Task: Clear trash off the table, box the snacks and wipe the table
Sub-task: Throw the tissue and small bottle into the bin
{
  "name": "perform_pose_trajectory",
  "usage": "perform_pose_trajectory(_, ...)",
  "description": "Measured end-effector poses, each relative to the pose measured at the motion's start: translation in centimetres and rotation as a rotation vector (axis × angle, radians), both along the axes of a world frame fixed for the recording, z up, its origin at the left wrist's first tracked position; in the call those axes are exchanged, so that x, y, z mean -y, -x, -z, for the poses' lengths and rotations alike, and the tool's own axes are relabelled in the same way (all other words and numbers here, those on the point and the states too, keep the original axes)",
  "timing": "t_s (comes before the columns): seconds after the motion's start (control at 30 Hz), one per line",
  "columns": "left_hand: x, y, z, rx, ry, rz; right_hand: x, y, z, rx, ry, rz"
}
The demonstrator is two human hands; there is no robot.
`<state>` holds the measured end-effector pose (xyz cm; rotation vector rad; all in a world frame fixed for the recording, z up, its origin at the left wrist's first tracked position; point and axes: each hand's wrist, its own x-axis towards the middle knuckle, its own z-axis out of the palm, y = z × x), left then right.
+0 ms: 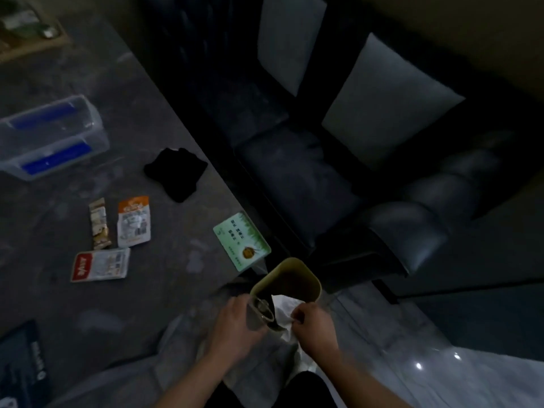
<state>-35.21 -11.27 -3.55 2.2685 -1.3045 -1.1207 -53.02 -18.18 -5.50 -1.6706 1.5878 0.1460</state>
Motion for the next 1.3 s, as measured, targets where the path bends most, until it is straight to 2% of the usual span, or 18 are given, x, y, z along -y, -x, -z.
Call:
perform_pose_trajectory(0.07, 0.0, 1.8, 2.3, -0.065, -0.062, -0.026, 0.7, 1.6, 2.0, -0.037, -0.063, -0.065)
perform_pose_trajectory(0.13, 0.4, 3.0, 4.9, -0.052, -0.107, -0.028, 1.5, 2.8, 3.9, -0.073, -0.104, -0.083)
perform_pose_trajectory(0.33, 3.6, 4.4, 14.0, -0.022, -0.181, -0.024, 3.2, 4.6, 12.5, -0.14, -0.265, 0.042)
perform_pose_trajectory(0.5, 5.9, 4.0, 20.2, 0.0, -0.238, -0.038, 4.5, 3.4, 19.5, -0.146, -0.208, 0.044)
perform_pose_trajectory(0.77, 8.6, 3.4, 31.3, 0.031, -0.315, -0.03, 6.9, 1.3, 32.2, -0.17, -0.26, 0.027)
perform_pose_trajectory(1.17, 10.3, 5.3, 38.1, 0.067, -0.375, -0.014, 8.2, 0.8, 40.1, -0.207, -0.207, 0.048)
perform_pose_trajectory(1.3, 9.9, 5.3, 38.5, 0.095, -0.376, 0.046, 8.0, 1.3, 40.3, -0.213, -0.138, -0.046)
